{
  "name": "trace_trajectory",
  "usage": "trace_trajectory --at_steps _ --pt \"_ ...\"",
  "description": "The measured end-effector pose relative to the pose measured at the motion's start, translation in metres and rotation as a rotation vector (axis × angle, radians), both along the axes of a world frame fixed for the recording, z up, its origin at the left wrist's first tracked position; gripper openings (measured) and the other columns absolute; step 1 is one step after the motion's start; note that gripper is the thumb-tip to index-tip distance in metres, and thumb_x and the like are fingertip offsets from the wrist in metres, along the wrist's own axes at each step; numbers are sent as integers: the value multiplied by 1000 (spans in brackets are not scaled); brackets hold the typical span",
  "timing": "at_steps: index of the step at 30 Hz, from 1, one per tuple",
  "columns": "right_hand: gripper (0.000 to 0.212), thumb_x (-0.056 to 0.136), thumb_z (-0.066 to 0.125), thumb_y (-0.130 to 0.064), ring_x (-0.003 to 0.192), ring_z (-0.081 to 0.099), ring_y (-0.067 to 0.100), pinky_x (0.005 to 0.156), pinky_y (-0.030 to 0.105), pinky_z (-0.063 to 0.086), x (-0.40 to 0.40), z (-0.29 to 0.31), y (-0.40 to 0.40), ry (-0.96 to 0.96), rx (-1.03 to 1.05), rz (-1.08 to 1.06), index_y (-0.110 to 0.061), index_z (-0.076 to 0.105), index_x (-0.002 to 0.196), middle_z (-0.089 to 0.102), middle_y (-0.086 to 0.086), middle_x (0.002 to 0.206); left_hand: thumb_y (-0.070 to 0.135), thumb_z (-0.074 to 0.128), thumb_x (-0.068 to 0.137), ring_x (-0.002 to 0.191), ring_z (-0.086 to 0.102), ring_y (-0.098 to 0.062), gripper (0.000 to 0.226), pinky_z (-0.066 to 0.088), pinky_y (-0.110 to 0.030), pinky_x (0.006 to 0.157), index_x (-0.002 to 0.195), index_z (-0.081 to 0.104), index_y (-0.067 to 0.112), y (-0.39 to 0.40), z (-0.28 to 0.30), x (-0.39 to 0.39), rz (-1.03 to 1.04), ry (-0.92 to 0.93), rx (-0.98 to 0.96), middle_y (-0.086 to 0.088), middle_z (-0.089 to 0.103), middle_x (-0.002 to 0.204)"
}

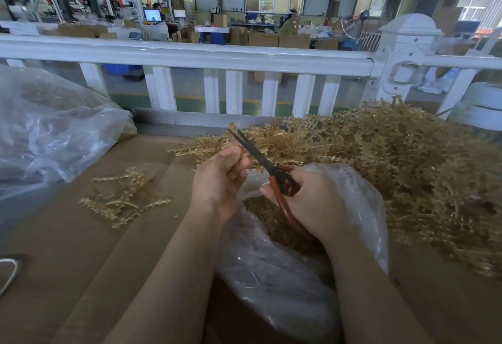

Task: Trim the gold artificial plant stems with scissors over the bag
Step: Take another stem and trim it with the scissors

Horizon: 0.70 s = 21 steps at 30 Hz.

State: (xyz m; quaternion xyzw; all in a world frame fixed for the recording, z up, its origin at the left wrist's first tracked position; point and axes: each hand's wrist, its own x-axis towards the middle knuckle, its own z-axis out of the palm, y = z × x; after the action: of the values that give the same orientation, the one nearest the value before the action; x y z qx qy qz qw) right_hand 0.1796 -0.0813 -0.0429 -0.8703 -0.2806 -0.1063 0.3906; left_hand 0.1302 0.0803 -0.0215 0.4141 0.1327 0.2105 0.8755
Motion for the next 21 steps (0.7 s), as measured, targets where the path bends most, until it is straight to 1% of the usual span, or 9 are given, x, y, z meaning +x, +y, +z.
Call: trace_trajectory --at_steps 3,6,9,13,16,18,19,20,21 --pt "42 72 67 -70 66 62 -1 59 14 50 -1 0 0 23 -36 -12 -30 72 83 67 -15 67 6 57 96 59 66 -3 16 52 -15 54 87 69 12 5 0 -1 26 7 -167 2 71 70" --pt "40 73 69 -69 63 62 -1 54 11 45 -1 1 0 66 15 -21 -29 69 76 65 -19 63 9 60 94 62 68 -4 14 53 -16 54 85 71 11 8 0 -2 24 16 -245 -1 74 76" --pt "32 79 76 -57 63 62 -1 54 13 46 -1 1 2 120 162 -14 -28 66 69 65 -22 63 12 64 91 66 71 -6 8 53 -16 54 90 72 11 3 -1 -1 -24 64 -118 -1 76 80" --pt "32 76 75 -59 52 59 9 54 31 49 -3 5 2 251 370 20 -28 70 66 64 -5 56 14 69 85 58 62 -5 7 48 -16 50 89 75 12 -10 0 0 -108 153 73 5 71 72" --pt "33 84 74 -50 53 61 10 64 32 49 -3 7 3 315 459 65 -24 69 65 65 0 55 20 75 76 54 41 -5 10 37 -18 52 85 79 16 -16 0 0 -138 247 216 12 57 61" --pt "28 88 74 -44 56 64 10 68 33 51 -3 7 3 317 460 53 -22 71 70 68 1 58 22 78 67 55 38 -6 16 34 -21 54 83 80 18 -18 -1 0 -133 273 284 12 53 57" --pt "25 89 73 -42 58 66 11 69 33 53 -3 7 4 317 457 47 -22 72 74 69 1 60 20 78 67 56 39 -7 13 34 -23 55 79 81 18 -18 -1 0 -137 273 308 12 53 56" --pt "22 89 73 -41 59 66 10 68 31 55 -3 8 5 318 456 43 -21 74 78 70 0 61 16 77 71 57 39 -8 6 33 -24 57 75 81 19 -20 0 -1 -143 270 327 12 54 55" --pt "20 89 72 -39 59 66 9 66 27 55 -3 8 5 320 458 40 -21 75 82 70 -1 61 12 75 77 59 40 -8 11 33 -25 59 72 81 20 -20 -1 0 -152 268 352 12 55 55"
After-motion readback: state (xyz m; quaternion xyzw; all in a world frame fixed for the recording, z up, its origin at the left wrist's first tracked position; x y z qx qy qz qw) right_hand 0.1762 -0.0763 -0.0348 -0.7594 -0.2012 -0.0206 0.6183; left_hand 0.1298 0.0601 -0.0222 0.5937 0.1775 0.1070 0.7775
